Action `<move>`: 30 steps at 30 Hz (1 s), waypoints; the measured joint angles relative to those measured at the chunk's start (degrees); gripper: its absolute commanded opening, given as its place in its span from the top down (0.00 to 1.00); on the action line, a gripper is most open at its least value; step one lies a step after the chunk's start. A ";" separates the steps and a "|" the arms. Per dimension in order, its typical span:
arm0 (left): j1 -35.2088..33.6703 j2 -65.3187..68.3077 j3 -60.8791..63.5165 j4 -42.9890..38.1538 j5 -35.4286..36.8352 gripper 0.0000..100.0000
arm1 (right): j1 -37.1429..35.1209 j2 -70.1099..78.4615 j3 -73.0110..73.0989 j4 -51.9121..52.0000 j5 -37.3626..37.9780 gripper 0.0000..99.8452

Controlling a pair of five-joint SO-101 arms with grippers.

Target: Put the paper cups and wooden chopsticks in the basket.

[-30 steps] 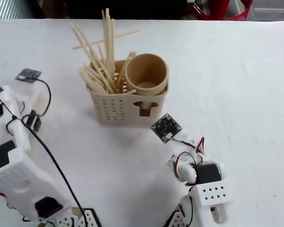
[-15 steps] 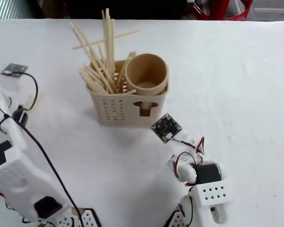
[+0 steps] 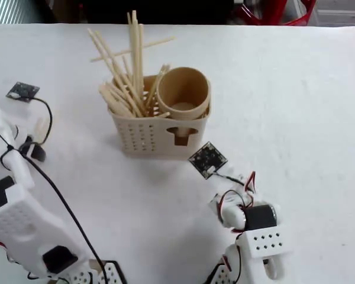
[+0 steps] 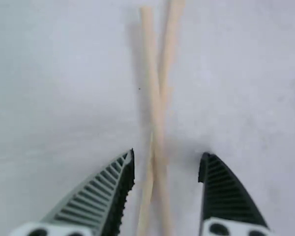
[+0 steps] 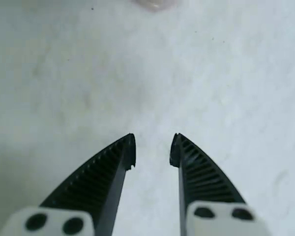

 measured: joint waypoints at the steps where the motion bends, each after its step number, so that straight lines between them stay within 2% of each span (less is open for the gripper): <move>1: 0.18 -0.09 0.88 -0.70 0.00 0.90 | 0.00 0.00 0.00 0.00 0.00 0.87; 9: 0.79 -1.14 6.07 -1.93 0.09 0.98 | 0.00 0.00 0.00 0.00 0.00 0.87; 12: 1.49 -1.32 6.95 -1.67 -1.58 0.98 | 0.00 0.00 0.00 0.00 0.00 0.87; 18: 3.34 -2.20 5.45 7.38 -3.60 0.98 | 0.00 0.00 0.00 0.00 0.00 0.87; 21: 3.43 -4.04 3.60 13.36 -1.49 0.98 | 0.00 0.00 0.00 0.00 0.00 0.87; 26: 3.52 -15.47 -0.26 20.75 2.02 0.98 | 0.00 0.00 0.00 0.00 0.00 0.88; 30: 4.31 -30.68 -0.44 22.68 6.59 0.98 | 0.00 0.00 0.00 0.00 0.00 0.94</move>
